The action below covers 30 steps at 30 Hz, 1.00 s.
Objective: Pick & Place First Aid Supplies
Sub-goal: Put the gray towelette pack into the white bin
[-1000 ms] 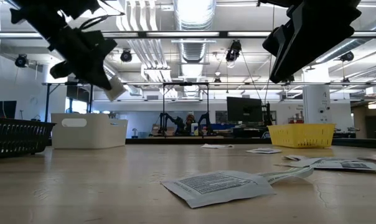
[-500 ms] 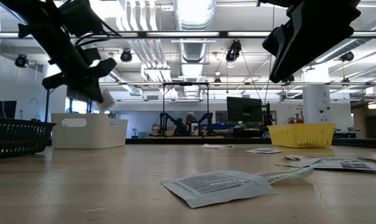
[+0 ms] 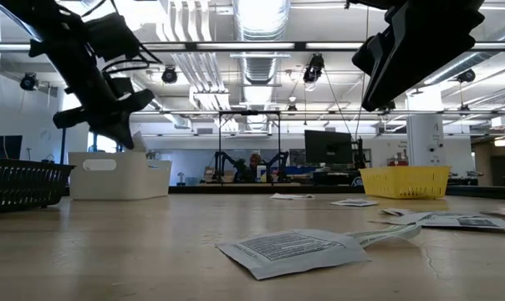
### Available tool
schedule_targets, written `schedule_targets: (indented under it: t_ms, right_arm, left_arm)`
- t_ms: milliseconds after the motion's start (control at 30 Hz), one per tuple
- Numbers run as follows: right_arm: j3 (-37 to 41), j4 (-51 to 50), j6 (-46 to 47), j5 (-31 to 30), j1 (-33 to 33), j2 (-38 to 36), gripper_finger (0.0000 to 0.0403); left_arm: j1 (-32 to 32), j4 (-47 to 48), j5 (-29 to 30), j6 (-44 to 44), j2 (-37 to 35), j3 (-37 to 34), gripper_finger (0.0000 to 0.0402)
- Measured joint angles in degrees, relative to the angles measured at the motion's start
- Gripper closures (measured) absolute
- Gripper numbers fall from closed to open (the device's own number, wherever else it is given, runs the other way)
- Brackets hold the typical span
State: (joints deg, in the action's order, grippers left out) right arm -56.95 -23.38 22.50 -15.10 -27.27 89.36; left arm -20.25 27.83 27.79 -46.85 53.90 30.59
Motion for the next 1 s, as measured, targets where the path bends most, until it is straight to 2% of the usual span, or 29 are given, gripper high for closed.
schedule_targets:
  t_ms: [367, 533, 900, 1000]
  right_arm:
    - [0.02, 0.18, 0.0, 0.0, 0.04, 0.0, 0.0346]
    - [0.02, 0.18, 0.0, 0.01, 0.04, 0.0, 0.0346]
    - [0.02, 0.15, -0.02, 0.01, 0.04, 0.0, 0.0346]
    - [0.02, 0.04, -0.02, 0.01, 0.02, 0.0, 0.0346]
  left_arm:
    - [0.0, 0.19, -0.15, 1.8, 6.5, -0.02, 0.0399]
    - [0.02, 0.02, 3.06, 1.78, 6.72, -0.02, 0.0394]
    - [-0.04, 0.25, 6.84, 0.89, 6.13, 0.13, 0.0327]
    - [-0.07, 0.2, 6.84, 4.31, 5.3, 1.36, 0.0319]
